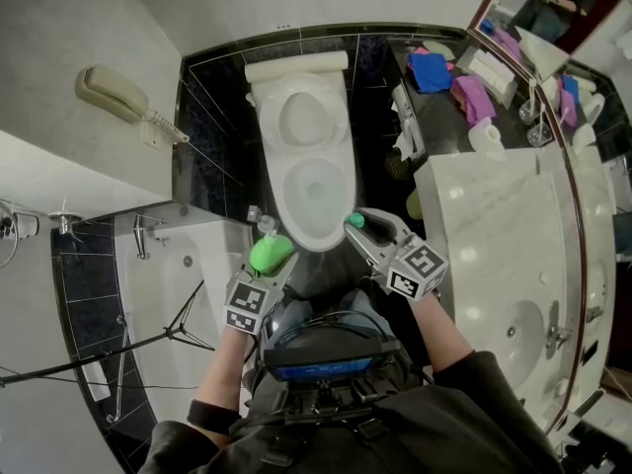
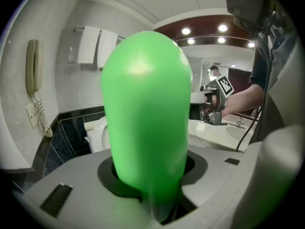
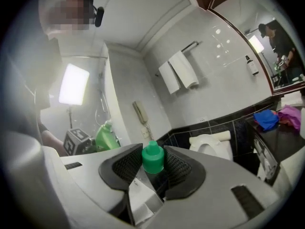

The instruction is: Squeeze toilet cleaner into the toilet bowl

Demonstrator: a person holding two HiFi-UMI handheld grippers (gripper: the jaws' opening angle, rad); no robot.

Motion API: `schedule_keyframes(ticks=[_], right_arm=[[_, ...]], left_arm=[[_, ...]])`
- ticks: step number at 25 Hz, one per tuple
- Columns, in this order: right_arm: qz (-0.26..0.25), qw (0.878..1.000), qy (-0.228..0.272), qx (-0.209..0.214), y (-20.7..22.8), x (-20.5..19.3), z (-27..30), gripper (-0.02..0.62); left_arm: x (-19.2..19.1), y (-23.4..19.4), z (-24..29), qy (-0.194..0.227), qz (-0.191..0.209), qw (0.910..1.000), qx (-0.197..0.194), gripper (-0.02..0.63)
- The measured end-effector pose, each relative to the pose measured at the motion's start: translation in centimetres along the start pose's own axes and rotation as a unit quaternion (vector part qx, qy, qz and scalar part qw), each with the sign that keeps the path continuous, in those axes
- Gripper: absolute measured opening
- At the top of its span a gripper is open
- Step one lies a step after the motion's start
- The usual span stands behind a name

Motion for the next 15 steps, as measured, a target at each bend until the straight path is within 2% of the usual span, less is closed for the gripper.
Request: schedule_keyframes(ticks=[4,8,11,15], right_arm=[[0.010,0.994,0.062,0.092,-1.5,3.7,1.9,0.152],[0.018,0.975,0.115,0.190,-3.3,6.9,3.5,0.152],[0.004,0.961,0.127,0.247,-4.4,8.5,4.4,0.152],[-0.012,0.945,0.124,0.302,-6.1,9.9,5.1,0.152]], left_arm=[[1.3,0.9,0.1,0.013,0.013,0.9987,-0.047,0.184],[2.6,1.5,-0.2,0.031,0.024,0.9942,-0.100,0.184],[3.6,1.8,-0.5,0.040,0.029,0.9890,-0.139,0.184],[5.2,2.7,-1.0,0.046,0.050,0.9784,-0.195,0.184]])
Point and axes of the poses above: the fingertips, and each gripper's own axes: z forward along the fingers, y to its right, x out of its top, the point moved 9 cm from there along -z, backward along the fingers, and after that the axes turned 13 degrees about x, right-handed, at the moved point
